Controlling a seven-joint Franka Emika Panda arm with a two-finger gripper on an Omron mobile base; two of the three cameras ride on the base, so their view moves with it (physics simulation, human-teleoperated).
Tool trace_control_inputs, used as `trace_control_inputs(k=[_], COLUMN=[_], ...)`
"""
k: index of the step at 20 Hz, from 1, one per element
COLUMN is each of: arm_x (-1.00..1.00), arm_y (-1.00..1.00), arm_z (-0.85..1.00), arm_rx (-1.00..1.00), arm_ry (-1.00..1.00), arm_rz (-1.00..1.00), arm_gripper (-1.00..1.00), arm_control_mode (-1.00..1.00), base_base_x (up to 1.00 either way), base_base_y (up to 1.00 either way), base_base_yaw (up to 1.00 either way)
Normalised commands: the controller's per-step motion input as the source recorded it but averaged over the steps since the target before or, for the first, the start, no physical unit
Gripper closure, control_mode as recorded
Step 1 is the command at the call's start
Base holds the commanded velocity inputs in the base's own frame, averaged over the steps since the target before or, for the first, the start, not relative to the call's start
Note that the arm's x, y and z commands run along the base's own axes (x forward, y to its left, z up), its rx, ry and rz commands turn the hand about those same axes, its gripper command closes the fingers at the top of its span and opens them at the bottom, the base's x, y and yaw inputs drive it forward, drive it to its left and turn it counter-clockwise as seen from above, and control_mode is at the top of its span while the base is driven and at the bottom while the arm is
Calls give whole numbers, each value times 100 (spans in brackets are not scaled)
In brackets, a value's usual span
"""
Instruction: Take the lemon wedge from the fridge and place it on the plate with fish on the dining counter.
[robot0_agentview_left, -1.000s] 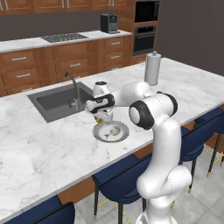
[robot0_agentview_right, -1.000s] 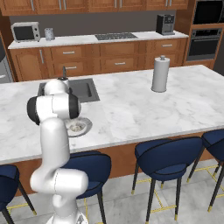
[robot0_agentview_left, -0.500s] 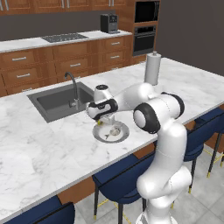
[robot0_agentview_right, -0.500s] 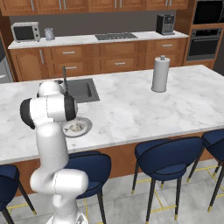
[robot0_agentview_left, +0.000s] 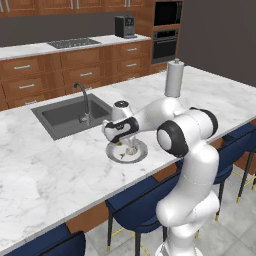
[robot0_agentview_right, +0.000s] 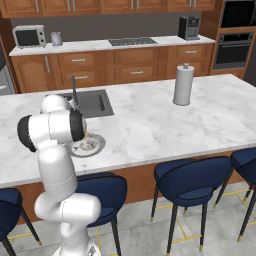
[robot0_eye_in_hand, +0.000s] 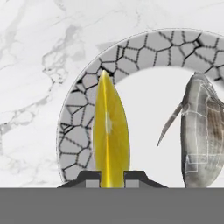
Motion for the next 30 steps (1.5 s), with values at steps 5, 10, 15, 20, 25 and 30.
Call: trace_control_inputs(k=[5, 10, 15, 20, 25, 30], arm_x=[-1, 0, 0, 0, 24, -48], arm_y=[-1, 0, 0, 0, 0, 0], arm_z=[0, 0, 0, 0, 42, 100], arm_rx=[0, -1, -1, 0, 0, -4], arm_ry=[-1, 0, 0, 0, -2, -8], arm_rz=[0, 0, 0, 0, -4, -12], arm_gripper=[100, 100, -100, -100, -100, -100], arm_control_mode=[-100, -100, -100, -100, -100, -100], base_base_x=[0, 0, 0, 0, 0, 0], base_base_y=[0, 0, 0, 0, 0, 0], base_base_yaw=[0, 0, 0, 0, 0, 0])
